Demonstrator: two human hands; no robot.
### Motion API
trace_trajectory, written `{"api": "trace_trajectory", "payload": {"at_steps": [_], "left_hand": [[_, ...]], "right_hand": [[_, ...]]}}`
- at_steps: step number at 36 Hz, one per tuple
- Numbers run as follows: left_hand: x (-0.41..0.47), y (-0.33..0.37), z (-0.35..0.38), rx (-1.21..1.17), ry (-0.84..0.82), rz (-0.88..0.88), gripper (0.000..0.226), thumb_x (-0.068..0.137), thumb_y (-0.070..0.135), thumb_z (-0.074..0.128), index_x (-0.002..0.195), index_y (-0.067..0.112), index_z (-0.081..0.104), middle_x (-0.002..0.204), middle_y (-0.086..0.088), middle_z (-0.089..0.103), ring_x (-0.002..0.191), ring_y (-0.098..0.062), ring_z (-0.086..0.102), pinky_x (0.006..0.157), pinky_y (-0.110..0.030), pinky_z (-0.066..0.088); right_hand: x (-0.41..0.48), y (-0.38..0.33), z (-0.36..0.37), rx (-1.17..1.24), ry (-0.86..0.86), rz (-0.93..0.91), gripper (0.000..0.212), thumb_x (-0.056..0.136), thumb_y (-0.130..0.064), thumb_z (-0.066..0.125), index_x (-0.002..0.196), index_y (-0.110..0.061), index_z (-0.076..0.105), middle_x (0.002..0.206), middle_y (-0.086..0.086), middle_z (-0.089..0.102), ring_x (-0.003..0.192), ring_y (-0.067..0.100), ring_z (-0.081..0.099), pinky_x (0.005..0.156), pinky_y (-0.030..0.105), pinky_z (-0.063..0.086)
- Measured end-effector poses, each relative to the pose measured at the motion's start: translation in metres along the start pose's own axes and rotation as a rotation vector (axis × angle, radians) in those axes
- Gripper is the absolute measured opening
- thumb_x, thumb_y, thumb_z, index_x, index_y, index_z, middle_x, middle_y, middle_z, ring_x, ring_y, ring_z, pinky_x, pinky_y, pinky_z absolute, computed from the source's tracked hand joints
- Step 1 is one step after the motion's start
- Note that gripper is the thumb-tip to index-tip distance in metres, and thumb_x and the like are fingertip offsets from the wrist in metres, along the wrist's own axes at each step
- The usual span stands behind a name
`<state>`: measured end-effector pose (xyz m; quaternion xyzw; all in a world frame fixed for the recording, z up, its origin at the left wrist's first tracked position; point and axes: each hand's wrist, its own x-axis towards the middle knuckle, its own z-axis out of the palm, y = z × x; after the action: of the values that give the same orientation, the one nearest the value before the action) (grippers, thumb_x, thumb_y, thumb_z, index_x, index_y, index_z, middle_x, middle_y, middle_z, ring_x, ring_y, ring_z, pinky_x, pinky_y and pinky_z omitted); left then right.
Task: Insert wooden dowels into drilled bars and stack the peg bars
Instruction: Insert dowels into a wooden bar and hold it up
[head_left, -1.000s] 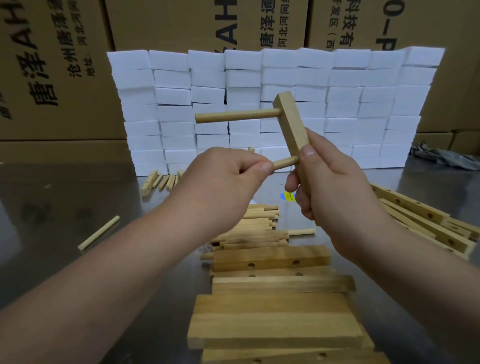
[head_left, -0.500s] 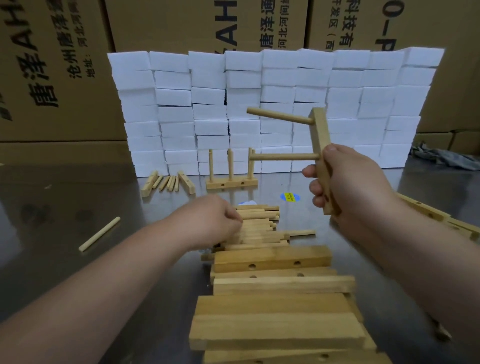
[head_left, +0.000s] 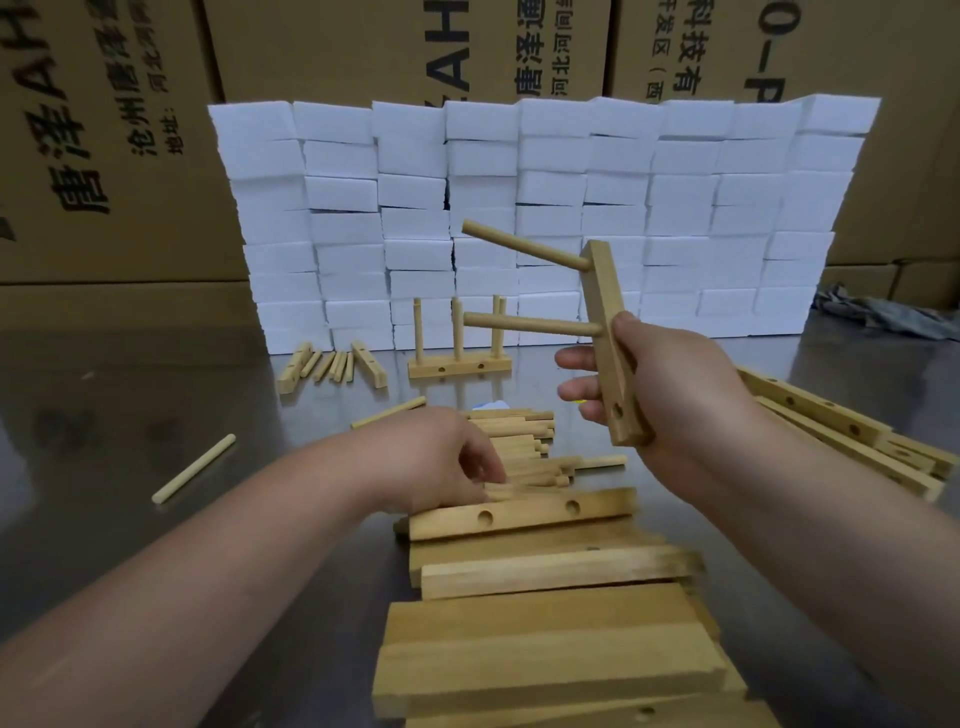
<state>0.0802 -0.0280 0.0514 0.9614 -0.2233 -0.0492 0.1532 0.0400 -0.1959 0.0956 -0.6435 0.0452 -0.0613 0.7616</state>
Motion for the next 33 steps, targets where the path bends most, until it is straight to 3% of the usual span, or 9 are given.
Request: {"api": "trace_trajectory", "payload": {"at_steps": [2,4,7,12,16,22,26,30,33], "left_hand": [[-0.001,-0.002,0.0,0.022,-0.002,0.002,0.023,0.082,0.034,0.067,0.104,0.037,0.066,0.089,0.021,0.06,0.08,0.008,0.053,0.066,-0.008,0.039],[0.001,-0.002,0.002,0.04,0.021,0.004,0.025,0.082,0.035,0.067,0.106,0.036,0.066,0.091,0.02,0.06,0.083,0.004,0.054,0.067,-0.01,0.04],[0.002,0.001,0.005,0.069,0.05,0.013,0.024,0.081,0.037,0.067,0.105,0.034,0.066,0.08,0.022,0.055,0.077,0.004,0.051,0.062,-0.011,0.038],[-0.001,0.004,0.0,0.026,0.142,0.011,0.011,0.085,0.039,0.06,0.086,0.034,0.07,0.074,0.022,0.06,0.066,0.005,0.053,0.054,-0.015,0.036],[-0.006,0.011,-0.01,0.05,0.194,0.049,0.01,0.089,0.037,0.055,0.08,0.039,0.059,0.079,0.02,0.056,0.072,0.003,0.052,0.056,-0.014,0.036],[-0.016,0.024,-0.024,-0.354,0.304,0.093,0.012,0.093,0.026,0.049,0.083,0.031,0.054,0.071,0.021,0.065,0.054,0.004,0.053,0.06,-0.023,0.048],[-0.021,0.036,-0.022,-0.365,0.343,0.167,0.018,0.093,0.029,0.047,0.081,0.041,0.053,0.067,0.028,0.058,0.053,0.006,0.047,0.052,-0.015,0.042],[-0.024,0.042,-0.018,-0.396,0.368,0.196,0.025,0.095,0.029,0.045,0.09,0.052,0.055,0.07,0.017,0.057,0.048,0.006,0.046,0.044,-0.006,0.034],[-0.024,0.043,-0.013,-0.45,0.443,0.221,0.025,0.094,0.029,0.046,0.095,0.049,0.06,0.055,0.013,0.049,0.044,-0.001,0.04,0.042,-0.009,0.032]], "right_hand": [[0.0,-0.001,0.001,0.04,-0.018,0.022,0.038,0.102,-0.025,0.031,0.075,-0.006,0.049,0.071,0.005,0.061,0.053,0.018,0.053,0.042,0.02,0.044],[0.0,0.0,0.001,0.055,-0.025,0.019,0.038,0.102,-0.024,0.031,0.075,-0.005,0.05,0.074,0.006,0.062,0.055,0.017,0.055,0.05,0.022,0.047],[0.0,0.003,0.0,0.052,-0.015,0.006,0.033,0.102,-0.023,0.033,0.081,-0.006,0.052,0.075,0.006,0.065,0.055,0.016,0.059,0.054,0.023,0.049],[0.003,0.001,-0.001,0.057,0.042,0.002,0.037,0.102,-0.023,0.033,0.075,-0.007,0.053,0.072,0.003,0.064,0.055,0.014,0.059,0.053,0.022,0.049],[0.009,0.001,-0.007,0.076,0.136,-0.042,0.034,0.101,-0.023,0.033,0.076,-0.011,0.054,0.076,0.002,0.066,0.059,0.012,0.062,0.059,0.024,0.052],[0.021,-0.005,-0.017,0.095,0.209,-0.068,0.033,0.1,-0.027,0.033,0.079,-0.013,0.054,0.071,-0.002,0.067,0.055,0.008,0.063,0.06,0.022,0.05],[0.023,-0.002,-0.02,0.11,0.2,-0.105,0.026,0.099,-0.027,0.036,0.085,-0.016,0.055,0.056,-0.007,0.067,0.049,0.006,0.063,0.056,0.022,0.048],[0.024,0.0,-0.018,0.101,0.182,-0.14,0.025,0.099,-0.028,0.037,0.086,-0.018,0.056,0.055,-0.007,0.068,0.05,0.006,0.064,0.057,0.023,0.049],[0.025,0.001,-0.018,0.084,0.167,-0.17,0.026,0.098,-0.029,0.037,0.083,-0.018,0.056,0.056,-0.008,0.068,0.055,0.008,0.064,0.064,0.027,0.049]]}}
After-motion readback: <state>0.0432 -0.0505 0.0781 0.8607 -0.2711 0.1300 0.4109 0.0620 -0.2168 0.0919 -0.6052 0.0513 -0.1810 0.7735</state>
